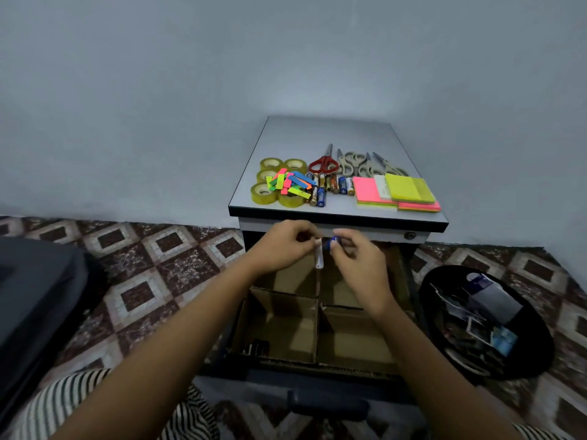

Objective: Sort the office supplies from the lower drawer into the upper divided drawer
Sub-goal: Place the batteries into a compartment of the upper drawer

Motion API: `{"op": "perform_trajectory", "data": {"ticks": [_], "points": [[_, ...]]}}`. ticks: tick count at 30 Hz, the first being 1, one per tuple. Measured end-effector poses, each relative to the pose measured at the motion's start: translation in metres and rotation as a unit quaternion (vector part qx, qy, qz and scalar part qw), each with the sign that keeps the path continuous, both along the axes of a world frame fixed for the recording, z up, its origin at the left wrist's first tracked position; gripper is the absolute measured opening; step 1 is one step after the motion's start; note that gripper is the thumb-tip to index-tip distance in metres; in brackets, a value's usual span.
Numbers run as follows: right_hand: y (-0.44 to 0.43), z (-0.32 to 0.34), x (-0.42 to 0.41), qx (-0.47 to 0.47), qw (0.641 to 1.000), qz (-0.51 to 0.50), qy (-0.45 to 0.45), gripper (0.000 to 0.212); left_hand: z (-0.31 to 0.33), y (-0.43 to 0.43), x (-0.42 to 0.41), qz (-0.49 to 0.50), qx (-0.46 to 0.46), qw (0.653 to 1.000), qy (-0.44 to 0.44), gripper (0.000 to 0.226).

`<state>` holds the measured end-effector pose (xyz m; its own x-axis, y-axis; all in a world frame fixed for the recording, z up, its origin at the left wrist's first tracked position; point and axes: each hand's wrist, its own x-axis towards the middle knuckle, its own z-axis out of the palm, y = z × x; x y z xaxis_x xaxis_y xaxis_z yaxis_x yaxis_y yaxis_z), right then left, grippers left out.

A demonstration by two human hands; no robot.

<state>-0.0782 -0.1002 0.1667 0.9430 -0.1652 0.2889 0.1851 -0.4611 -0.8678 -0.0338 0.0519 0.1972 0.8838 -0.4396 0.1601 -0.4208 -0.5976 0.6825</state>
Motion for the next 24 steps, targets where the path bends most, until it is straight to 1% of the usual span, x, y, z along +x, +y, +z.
{"op": "perform_trajectory", "data": {"ticks": [1, 3, 5, 7, 9, 12, 14, 17, 21, 24], "points": [[0.005, -0.008, -0.008, 0.025, 0.999, 0.018, 0.023, 0.022, -0.006, 0.010, -0.008, -0.008, 0.010, 0.999, 0.035, 0.019], [0.013, -0.023, -0.021, 0.046, 0.996, 0.044, 0.061, 0.015, -0.017, 0.025, -0.020, -0.027, 0.045, 0.995, 0.084, 0.017], [0.020, -0.038, -0.031, 0.038, 0.993, 0.062, 0.089, 0.017, -0.031, 0.039, -0.029, -0.037, 0.076, 0.988, 0.127, 0.015], [0.027, -0.051, -0.038, 0.013, 0.992, 0.067, 0.108, 0.010, -0.046, 0.047, -0.035, -0.039, 0.107, 0.980, 0.163, 0.014], [0.030, -0.060, -0.044, -0.014, 0.991, 0.062, 0.119, 0.005, -0.057, 0.049, -0.037, -0.046, 0.152, 0.971, 0.180, 0.015], [0.034, -0.069, -0.050, -0.053, 0.992, 0.046, 0.109, 0.003, -0.074, 0.044, -0.034, -0.076, 0.198, 0.958, 0.195, 0.018], [0.035, -0.071, -0.051, -0.076, 0.993, 0.034, 0.084, 0.004, -0.081, 0.039, -0.031, -0.104, 0.223, 0.948, 0.201, 0.018], [0.037, -0.073, -0.054, -0.069, 0.995, 0.036, 0.067, 0.005, -0.093, 0.034, -0.029, -0.127, 0.256, 0.933, 0.220, 0.018], [0.038, -0.074, -0.056, -0.065, 0.995, 0.038, 0.060, 0.012, -0.108, 0.028, -0.027, -0.118, 0.307, 0.914, 0.236, 0.022], [0.037, -0.077, -0.055, -0.064, 0.995, 0.035, 0.061, 0.007, -0.116, 0.028, -0.024, -0.121, 0.331, 0.902, 0.248, 0.029]]}}
